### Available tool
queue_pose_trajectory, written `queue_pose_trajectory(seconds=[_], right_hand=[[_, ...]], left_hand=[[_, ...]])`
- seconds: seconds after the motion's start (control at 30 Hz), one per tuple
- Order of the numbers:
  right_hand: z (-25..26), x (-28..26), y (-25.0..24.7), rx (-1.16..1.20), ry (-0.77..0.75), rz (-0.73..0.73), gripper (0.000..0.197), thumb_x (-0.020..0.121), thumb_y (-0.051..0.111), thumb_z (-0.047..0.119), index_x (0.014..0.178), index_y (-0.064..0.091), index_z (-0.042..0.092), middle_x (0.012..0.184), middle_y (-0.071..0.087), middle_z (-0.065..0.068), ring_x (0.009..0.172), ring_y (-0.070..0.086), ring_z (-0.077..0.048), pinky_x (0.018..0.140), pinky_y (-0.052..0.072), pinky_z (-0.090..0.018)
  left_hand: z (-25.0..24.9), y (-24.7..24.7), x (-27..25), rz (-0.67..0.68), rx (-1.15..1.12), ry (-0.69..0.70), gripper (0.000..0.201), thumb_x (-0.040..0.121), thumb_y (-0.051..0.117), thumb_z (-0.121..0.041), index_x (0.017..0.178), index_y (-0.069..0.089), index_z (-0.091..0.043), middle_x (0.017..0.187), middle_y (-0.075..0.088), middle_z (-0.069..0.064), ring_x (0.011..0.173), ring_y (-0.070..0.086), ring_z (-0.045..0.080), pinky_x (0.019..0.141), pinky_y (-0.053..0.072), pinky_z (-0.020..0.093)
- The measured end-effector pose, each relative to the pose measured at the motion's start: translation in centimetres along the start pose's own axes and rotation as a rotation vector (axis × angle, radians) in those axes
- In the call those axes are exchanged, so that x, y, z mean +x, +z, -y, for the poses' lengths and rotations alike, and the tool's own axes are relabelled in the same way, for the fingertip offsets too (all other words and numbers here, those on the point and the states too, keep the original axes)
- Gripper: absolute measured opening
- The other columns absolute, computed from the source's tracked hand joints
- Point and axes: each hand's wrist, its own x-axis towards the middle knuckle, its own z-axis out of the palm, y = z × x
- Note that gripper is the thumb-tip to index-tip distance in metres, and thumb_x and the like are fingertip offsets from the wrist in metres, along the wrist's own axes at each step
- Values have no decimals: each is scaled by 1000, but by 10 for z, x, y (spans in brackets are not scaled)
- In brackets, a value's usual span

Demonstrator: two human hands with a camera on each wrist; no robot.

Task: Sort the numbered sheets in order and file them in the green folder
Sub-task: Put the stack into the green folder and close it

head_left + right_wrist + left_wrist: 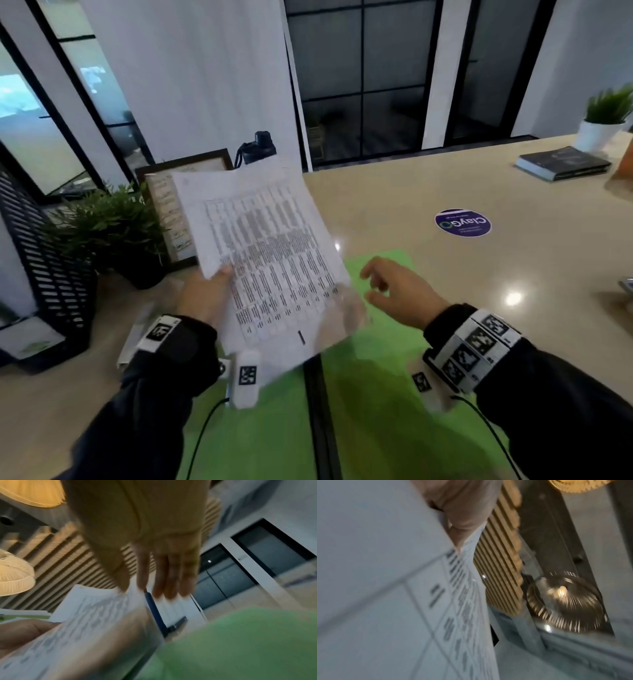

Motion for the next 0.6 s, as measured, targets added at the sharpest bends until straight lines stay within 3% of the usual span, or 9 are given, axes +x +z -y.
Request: queue_pose_trajectory(seconds=[0.07,0.13,0.23,0.3,0.37,0.47,0.6], right_hand=[[-10,-7,13,-139,124,474,35,84,64,29,115,52,18,91,49,5,88,50,-18,76,40,-27],[-13,-11,23,-174,167,657,51,80,70,34,120,46,14,86,44,9,90,47,-18,71,38,-27],[-9,-9,24,-205,236,723,59,75,75,36,117,40,14,93,47,4,88,47,-20,73,40,-30],[-7,-8,26,-341,219,790,43,76,75,37,95,42,16,91,47,0,86,47,-21,74,40,-32],[-6,-8,27,-432,192,835,36,77,74,36,77,42,19,81,46,2,82,46,-21,72,40,-33],[-9,-7,31,-462,139,881,38,73,75,37,94,65,6,80,55,-3,77,52,-23,74,49,-37],[-6,-12,30,-469,71,847,40,73,76,32,103,65,9,75,56,1,76,52,-21,74,47,-32]], left_hand=[[8,-6,7,54,-50,-50,33,88,58,-34,113,62,-12,105,66,9,95,63,25,93,47,41],[23,-4,11,172,44,-92,34,89,61,-28,115,60,-6,113,65,15,97,62,27,97,46,45],[43,5,2,342,282,-195,35,90,58,-10,121,53,4,120,59,18,104,58,31,90,43,34],[53,5,-3,393,339,-258,35,90,58,-7,121,52,7,119,58,20,104,57,31,86,41,30],[64,0,-4,454,222,-349,33,90,52,3,123,50,8,115,59,19,101,56,30,88,42,35],[75,-10,-5,591,203,-390,40,87,51,11,126,47,1,113,63,14,102,60,33,88,48,43],[82,-23,-15,783,269,-359,47,75,67,0,119,53,-9,111,69,9,101,65,32,76,55,42]])
